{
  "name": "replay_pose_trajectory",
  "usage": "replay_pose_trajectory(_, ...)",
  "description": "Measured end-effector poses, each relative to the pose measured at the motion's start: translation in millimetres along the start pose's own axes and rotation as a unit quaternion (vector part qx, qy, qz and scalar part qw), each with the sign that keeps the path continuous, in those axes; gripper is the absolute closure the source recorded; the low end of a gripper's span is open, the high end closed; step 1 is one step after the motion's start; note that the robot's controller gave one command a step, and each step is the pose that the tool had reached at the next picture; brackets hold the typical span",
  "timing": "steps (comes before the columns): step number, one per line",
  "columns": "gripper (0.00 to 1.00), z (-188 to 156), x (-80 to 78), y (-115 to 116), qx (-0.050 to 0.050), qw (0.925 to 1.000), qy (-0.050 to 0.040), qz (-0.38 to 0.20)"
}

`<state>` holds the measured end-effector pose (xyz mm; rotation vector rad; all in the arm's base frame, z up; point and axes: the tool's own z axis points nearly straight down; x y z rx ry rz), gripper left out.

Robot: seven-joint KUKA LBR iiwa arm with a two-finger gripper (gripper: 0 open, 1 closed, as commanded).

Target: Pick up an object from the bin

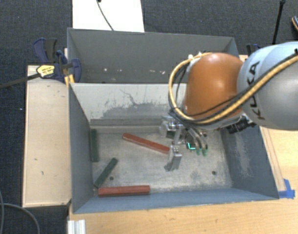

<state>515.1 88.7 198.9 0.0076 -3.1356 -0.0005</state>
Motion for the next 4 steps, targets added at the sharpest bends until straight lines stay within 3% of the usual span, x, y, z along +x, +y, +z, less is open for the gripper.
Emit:
replay_pose_trajectory(1,0.00,125.3,-71.4,7.2,-0.001,0.9918,-0.0032,0.128)
replay_pose_trajectory(2,1.00,122.0,-72.0,7.3,-0.001,0.9916,-0.0047,0.129)
replay_pose_trajectory(3,1.00,4.3,-35.9,1.9,-0.002,0.9935,-0.0076,0.113)
replay_pose_trajectory(4,1.00,-95.4,-41.7,16.8,-0.002,0.9931,-0.0087,0.117)
